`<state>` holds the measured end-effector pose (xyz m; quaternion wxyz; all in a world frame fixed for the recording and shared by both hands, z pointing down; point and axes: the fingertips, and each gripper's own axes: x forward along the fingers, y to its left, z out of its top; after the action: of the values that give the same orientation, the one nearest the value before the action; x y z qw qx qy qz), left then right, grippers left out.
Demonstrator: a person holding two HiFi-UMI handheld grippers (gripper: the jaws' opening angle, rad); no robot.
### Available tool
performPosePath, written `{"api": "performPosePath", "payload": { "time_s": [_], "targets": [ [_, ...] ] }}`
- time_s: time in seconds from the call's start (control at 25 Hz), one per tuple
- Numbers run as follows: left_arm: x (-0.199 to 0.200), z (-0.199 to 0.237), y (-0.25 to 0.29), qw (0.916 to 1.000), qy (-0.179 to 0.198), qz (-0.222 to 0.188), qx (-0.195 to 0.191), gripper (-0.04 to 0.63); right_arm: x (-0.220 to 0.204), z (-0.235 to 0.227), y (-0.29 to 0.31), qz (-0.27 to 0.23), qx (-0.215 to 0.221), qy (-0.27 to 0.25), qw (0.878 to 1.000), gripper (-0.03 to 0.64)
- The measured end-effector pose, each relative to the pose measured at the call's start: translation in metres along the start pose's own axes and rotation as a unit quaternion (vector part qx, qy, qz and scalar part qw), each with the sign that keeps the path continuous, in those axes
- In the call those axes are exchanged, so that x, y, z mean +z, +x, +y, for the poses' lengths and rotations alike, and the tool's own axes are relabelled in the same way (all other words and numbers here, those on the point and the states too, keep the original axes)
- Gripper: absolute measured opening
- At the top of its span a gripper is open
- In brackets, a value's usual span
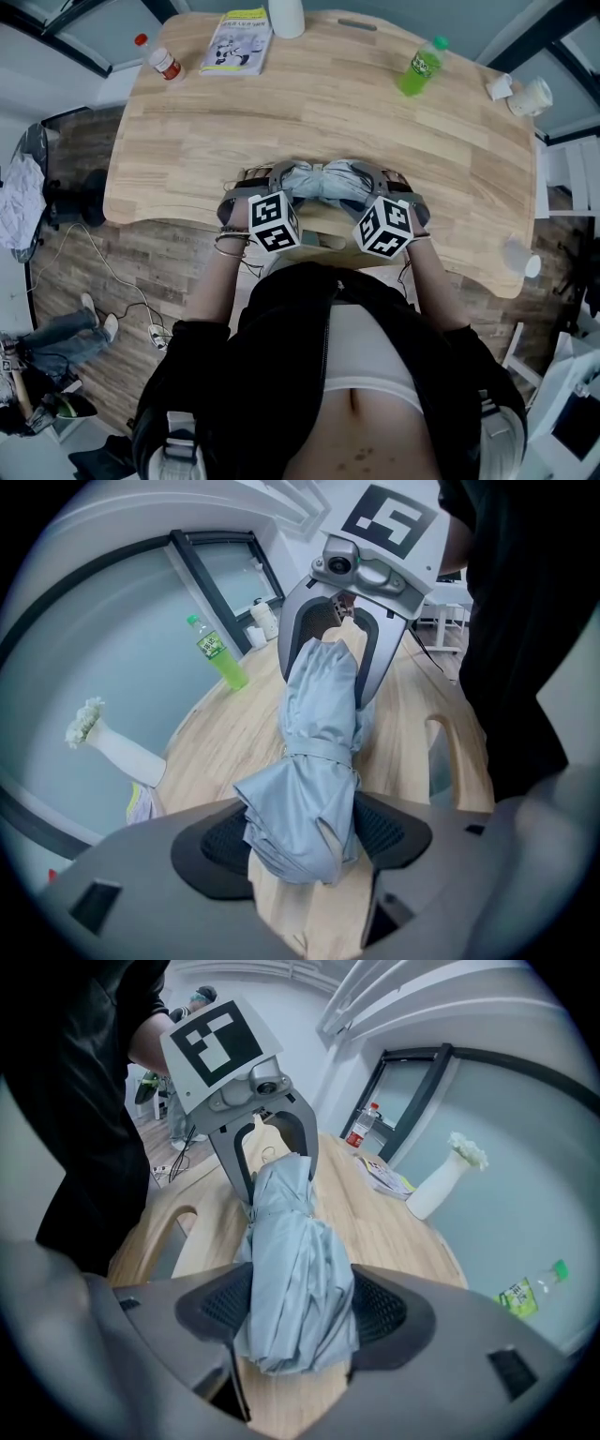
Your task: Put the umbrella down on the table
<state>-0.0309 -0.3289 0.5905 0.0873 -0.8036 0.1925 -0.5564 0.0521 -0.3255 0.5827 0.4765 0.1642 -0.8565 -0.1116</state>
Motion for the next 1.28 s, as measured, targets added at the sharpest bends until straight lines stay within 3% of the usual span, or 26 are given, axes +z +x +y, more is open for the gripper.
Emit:
{"api": "performPosePath", "payload": {
  "time_s": [0.48, 0.72, 0.88, 1.08, 1.28],
  "targets": [
    [0.003, 0.005, -0.015, 0.9991, -0.028, -0.019, 0.024, 0.321, 0.007, -0.008, -0.019, -0.043, -0.03, 0.025, 0.998, 0.318],
    [0.006, 0.014, -0.027, 0.994, -0.079, -0.055, 0.052, 0.311, 0.019, -0.018, -0.033, -0.083, -0.04, 0.067, 0.993, 0.316],
    [0.008, 0.015, -0.029, 0.9911, -0.09, -0.063, 0.075, 0.302, 0.025, -0.016, -0.038, -0.094, -0.041, 0.07, 0.992, 0.305],
    [0.015, 0.022, -0.04, 0.9809, -0.126, -0.098, 0.111, 0.243, 0.03, -0.016, -0.042, -0.108, -0.053, 0.08, 0.99, 0.282],
    [0.025, 0.029, -0.052, 0.9685, -0.172, -0.134, 0.12, 0.19, 0.037, -0.027, -0.056, -0.138, -0.092, 0.094, 0.982, 0.2]
  ]
}}
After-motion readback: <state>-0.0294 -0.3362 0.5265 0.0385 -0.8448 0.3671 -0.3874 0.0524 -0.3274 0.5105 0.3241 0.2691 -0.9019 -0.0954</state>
